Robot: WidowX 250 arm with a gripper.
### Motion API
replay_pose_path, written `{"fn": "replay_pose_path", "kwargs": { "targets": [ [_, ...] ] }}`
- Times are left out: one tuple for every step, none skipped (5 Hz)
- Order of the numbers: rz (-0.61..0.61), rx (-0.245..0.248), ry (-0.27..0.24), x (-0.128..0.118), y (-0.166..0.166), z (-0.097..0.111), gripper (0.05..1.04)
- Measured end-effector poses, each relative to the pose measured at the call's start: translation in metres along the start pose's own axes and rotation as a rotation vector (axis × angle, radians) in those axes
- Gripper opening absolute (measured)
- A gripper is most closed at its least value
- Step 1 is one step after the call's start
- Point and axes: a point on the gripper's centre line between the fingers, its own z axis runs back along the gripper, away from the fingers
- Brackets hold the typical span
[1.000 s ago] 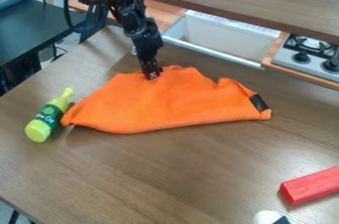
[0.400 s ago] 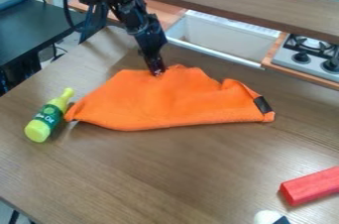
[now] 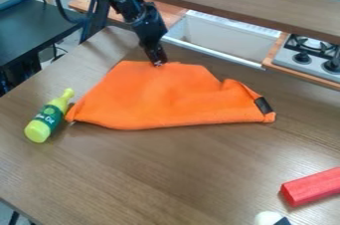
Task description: Unfold the cloth from top to bottom
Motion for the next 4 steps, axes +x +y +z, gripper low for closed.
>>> {"fn": "replay_pose_path", "kwargs": {
  "targets": [
    [-0.012, -0.007, -0.023, 0.002, -0.005, 0.008, 0.049],
    [-0.033, -0.019, -0.035, 0.003, -0.011, 0.012, 0.049],
    [-0.048, -0.023, -0.062, 0.007, -0.017, 0.019, 0.049],
    [-0.069, -0.037, -0.078, 0.009, -0.025, 0.024, 0.049]
  ]
}}
